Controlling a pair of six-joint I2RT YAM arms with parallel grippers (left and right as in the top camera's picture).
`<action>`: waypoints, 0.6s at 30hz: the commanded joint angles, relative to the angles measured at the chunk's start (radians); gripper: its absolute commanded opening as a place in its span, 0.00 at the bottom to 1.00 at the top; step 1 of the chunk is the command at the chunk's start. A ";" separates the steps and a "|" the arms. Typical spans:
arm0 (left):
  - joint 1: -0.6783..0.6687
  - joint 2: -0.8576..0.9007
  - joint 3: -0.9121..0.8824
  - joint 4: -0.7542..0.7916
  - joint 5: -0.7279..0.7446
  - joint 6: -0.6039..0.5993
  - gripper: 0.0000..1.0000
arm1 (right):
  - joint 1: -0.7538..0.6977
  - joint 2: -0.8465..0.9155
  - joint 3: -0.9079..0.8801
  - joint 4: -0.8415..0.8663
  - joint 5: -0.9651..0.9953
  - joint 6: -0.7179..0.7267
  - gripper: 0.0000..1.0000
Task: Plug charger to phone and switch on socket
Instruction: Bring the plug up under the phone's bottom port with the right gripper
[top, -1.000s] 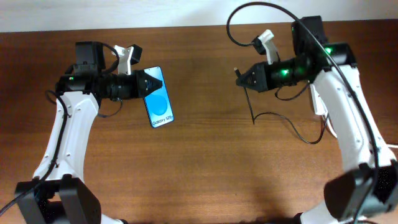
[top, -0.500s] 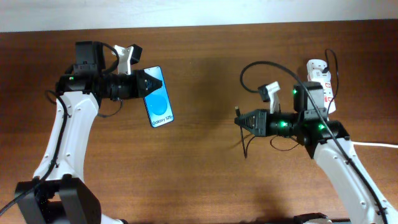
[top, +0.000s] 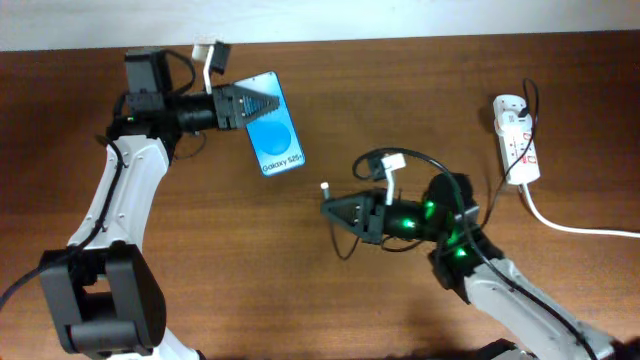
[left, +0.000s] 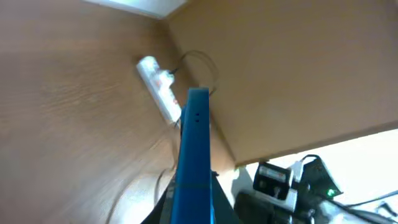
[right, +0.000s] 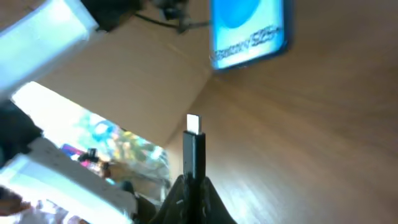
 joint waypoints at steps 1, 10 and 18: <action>0.000 0.000 0.018 0.148 0.087 -0.302 0.00 | 0.061 0.110 0.014 0.201 0.058 0.188 0.04; 0.000 0.000 0.018 0.154 0.023 -0.532 0.00 | 0.096 0.178 0.042 0.371 0.108 0.291 0.04; 0.002 0.016 0.018 0.097 0.205 -0.414 0.00 | 0.162 0.178 0.188 -0.013 0.103 0.066 0.04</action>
